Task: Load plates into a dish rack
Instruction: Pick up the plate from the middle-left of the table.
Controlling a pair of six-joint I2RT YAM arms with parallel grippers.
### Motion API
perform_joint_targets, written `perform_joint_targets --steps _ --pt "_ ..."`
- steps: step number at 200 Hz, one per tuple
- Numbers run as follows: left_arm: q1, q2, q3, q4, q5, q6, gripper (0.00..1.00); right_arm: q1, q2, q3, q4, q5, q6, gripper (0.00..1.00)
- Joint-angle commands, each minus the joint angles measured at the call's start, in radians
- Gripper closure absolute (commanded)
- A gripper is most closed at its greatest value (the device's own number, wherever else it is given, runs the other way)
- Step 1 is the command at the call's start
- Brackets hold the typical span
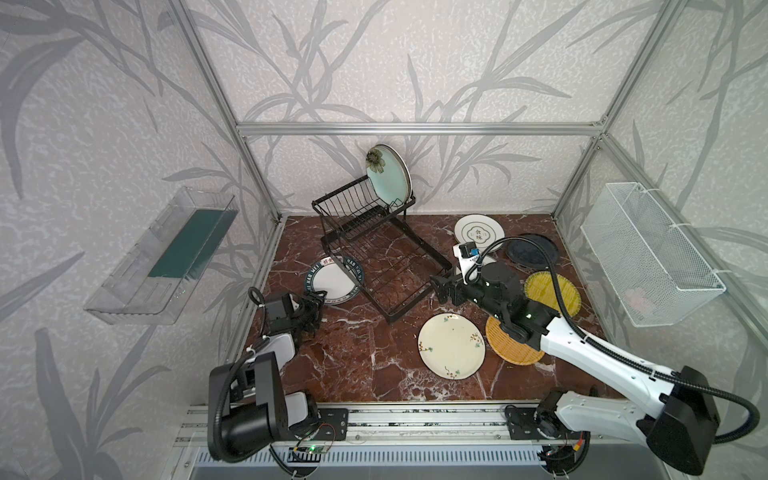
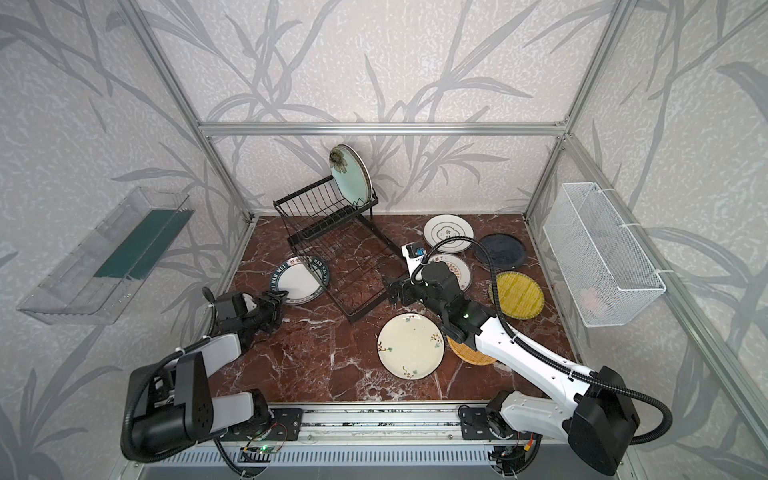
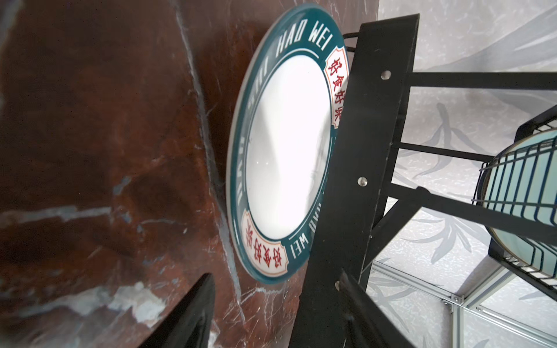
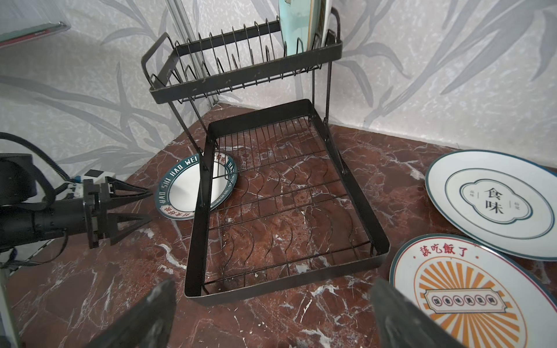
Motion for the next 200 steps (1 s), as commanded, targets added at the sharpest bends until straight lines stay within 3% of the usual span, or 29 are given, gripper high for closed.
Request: perform_joint_targets --steps 1,119,200 --pt "0.005 0.069 -0.016 0.175 0.013 -0.049 0.41 -0.002 -0.035 -0.013 0.004 -0.022 0.023 0.01" --pt "0.005 0.363 -0.056 0.55 0.009 -0.138 0.6 -0.003 -0.021 -0.017 0.015 -0.086 0.075 0.01" --pt "0.005 0.487 -0.07 0.676 -0.003 -0.182 0.72 -0.002 -0.044 -0.027 0.0 -0.077 0.085 0.01"
